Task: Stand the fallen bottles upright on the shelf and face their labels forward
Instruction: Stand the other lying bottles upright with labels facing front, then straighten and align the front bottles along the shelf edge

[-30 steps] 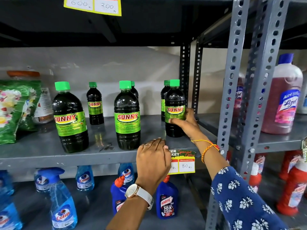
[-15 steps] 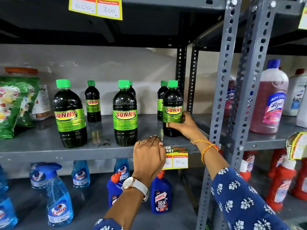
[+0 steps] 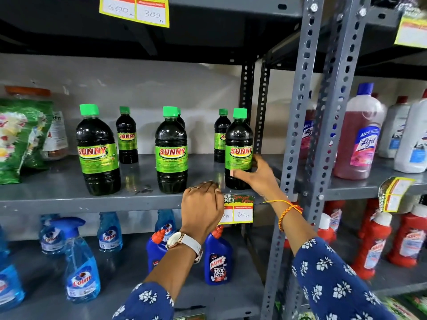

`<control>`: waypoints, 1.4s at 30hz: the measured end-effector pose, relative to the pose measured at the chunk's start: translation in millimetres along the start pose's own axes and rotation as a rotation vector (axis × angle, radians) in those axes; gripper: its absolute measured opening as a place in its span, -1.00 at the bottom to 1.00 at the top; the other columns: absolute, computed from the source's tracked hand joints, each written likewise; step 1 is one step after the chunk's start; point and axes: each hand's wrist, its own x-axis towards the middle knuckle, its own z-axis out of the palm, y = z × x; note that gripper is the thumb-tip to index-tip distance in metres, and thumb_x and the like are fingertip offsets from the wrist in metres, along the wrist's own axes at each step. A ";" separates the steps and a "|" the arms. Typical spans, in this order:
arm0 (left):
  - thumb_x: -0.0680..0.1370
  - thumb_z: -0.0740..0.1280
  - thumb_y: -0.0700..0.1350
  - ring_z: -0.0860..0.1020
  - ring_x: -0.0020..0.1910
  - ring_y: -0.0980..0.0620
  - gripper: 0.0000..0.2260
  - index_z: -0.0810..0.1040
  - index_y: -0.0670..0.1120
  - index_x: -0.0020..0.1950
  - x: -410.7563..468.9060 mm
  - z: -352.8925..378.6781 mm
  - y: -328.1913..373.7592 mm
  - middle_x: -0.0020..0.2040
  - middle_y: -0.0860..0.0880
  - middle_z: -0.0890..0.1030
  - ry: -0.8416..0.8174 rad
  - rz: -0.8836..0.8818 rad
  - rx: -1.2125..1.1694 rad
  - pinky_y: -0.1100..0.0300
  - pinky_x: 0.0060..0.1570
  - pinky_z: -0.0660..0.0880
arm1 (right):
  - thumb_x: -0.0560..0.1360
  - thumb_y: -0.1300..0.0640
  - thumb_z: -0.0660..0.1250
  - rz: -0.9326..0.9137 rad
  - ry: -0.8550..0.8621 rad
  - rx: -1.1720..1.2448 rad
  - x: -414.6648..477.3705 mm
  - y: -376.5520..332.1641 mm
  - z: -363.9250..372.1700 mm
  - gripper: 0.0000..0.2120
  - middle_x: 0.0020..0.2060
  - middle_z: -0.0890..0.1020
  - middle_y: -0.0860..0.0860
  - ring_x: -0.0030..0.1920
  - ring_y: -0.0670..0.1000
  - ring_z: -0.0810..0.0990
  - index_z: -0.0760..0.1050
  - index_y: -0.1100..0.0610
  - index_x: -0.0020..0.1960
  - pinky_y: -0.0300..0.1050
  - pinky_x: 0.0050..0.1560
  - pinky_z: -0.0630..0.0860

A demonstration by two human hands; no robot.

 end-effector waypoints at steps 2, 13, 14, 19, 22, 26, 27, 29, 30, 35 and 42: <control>0.49 0.01 -0.07 0.58 -0.24 -0.04 -0.63 0.60 -0.12 -0.11 0.2 0.0 0.0 -0.17 -0.08 0.67 0.000 0.002 -0.005 0.10 -0.15 0.45 | 0.25 0.09 0.52 -0.003 0.008 -0.003 -0.4 0.6 0.0 -0.54 -0.05 0.58 -0.08 -0.09 -0.20 0.52 0.40 -0.02 0.07 -0.32 -0.11 0.40; 0.50 0.00 -0.06 0.58 -0.22 -0.02 -0.63 0.59 -0.10 -0.10 0.2 3.6 -3.1 -0.15 -0.07 0.67 0.025 0.025 0.014 0.10 -0.14 0.43 | 0.25 0.04 0.53 -0.010 0.006 -0.060 0.8 4.1 0.2 -0.47 -0.02 0.55 -0.08 -0.10 -0.17 0.51 0.38 0.03 0.14 -0.36 -0.16 0.36; 0.50 -0.01 -0.06 0.58 -0.18 -0.02 -0.63 0.59 -0.11 -0.07 0.1 3.9 -3.0 -0.11 -0.07 0.67 0.014 0.026 0.013 0.11 -0.11 0.43 | 0.24 0.03 0.53 0.000 0.005 -0.068 1.2 4.0 -0.3 -0.43 -0.01 0.55 -0.08 -0.08 -0.15 0.51 0.37 0.05 0.17 -0.32 -0.12 0.37; 0.59 0.06 -0.05 0.45 0.27 -0.01 -0.63 0.48 -0.16 0.29 -3.8 -7.2 -9.1 0.32 -0.13 0.50 -0.020 0.061 -0.203 0.14 0.27 0.32 | 0.22 -0.12 0.52 -0.065 0.148 -0.059 -17.8 -0.2 3.5 -0.19 0.22 0.45 0.01 0.22 0.00 0.45 0.21 0.10 0.32 -0.07 0.21 0.41; 0.60 0.11 -0.05 0.31 0.33 0.15 -0.64 0.40 -0.13 0.36 -12.2 -42.0 -37.4 0.37 -0.06 0.43 0.197 0.097 -0.352 0.28 0.32 0.19 | 0.27 -0.12 0.47 -0.425 0.330 -0.079 -49.2 -11.2 19.0 -0.25 0.21 0.36 0.01 0.24 -0.01 0.39 0.20 0.06 0.33 -0.16 0.25 0.34; 0.57 0.17 -0.05 0.43 0.21 -0.01 -0.67 0.44 -0.19 0.27 -15.7 -93.2 -114.7 0.22 -0.14 0.53 0.637 0.033 -0.139 0.16 0.23 0.28 | 0.28 -0.07 0.48 -0.578 0.216 0.128 -50.5 -42.4 64.1 -0.44 0.02 0.50 -0.02 0.10 -0.06 0.52 0.37 0.04 0.19 -0.23 0.17 0.46; 0.55 0.21 -0.01 0.42 0.18 -0.09 -0.62 0.43 -0.21 0.26 -13.8 -104.7 -135.0 0.20 -0.19 0.52 0.683 -0.089 -0.092 0.10 0.21 0.27 | 0.24 -0.12 0.50 -0.508 0.150 0.188 -45.5 -52.6 76.8 -0.38 0.03 0.51 -0.04 0.10 -0.12 0.52 0.36 0.01 0.21 -0.29 0.16 0.44; 0.47 0.32 0.12 0.38 0.22 -0.19 -0.43 0.34 -0.23 0.32 -8.9 -117.8 -166.5 0.25 -0.26 0.45 0.591 -0.360 -0.087 -0.07 0.24 0.27 | 0.12 -0.27 0.51 -0.298 0.041 0.208 -31.4 -62.1 99.1 -0.13 0.14 0.48 -0.06 0.15 -0.15 0.48 0.27 0.03 0.30 -0.28 0.19 0.39; 0.42 0.38 0.18 0.36 0.27 -0.22 -0.30 0.28 -0.23 0.37 -7.2 -120.4 -178.5 0.30 -0.26 0.41 0.472 -0.452 -0.099 -0.14 0.27 0.27 | 0.06 -0.31 0.50 -0.198 0.007 0.182 -24.6 -61.8 108.9 -0.03 0.18 0.47 -0.04 0.17 -0.11 0.47 0.24 0.07 0.33 -0.20 0.21 0.38; 0.21 0.30 0.46 0.55 0.10 -0.23 -0.09 0.26 -0.15 0.32 -4.2 -110.0 -206.0 0.17 -0.21 0.57 0.040 -0.585 -0.020 -0.03 0.02 0.45 | -0.06 -0.26 0.56 -0.039 -0.187 0.156 -5.9 -47.8 127.1 -0.31 -0.08 0.67 -0.11 0.03 -0.02 0.63 0.50 -0.03 -0.01 -0.06 0.06 0.51; 0.23 0.28 0.48 0.61 -0.11 -0.17 -0.25 0.39 -0.13 0.08 -6.6 -99.5 -213.8 -0.10 -0.15 0.66 0.098 -0.519 0.120 0.04 -0.13 0.43 | 0.04 -0.20 0.55 -0.019 -0.380 0.023 -2.2 -42.8 119.3 -0.41 -0.11 0.70 -0.12 -0.11 -0.24 0.64 0.62 0.01 0.01 -0.36 -0.05 0.52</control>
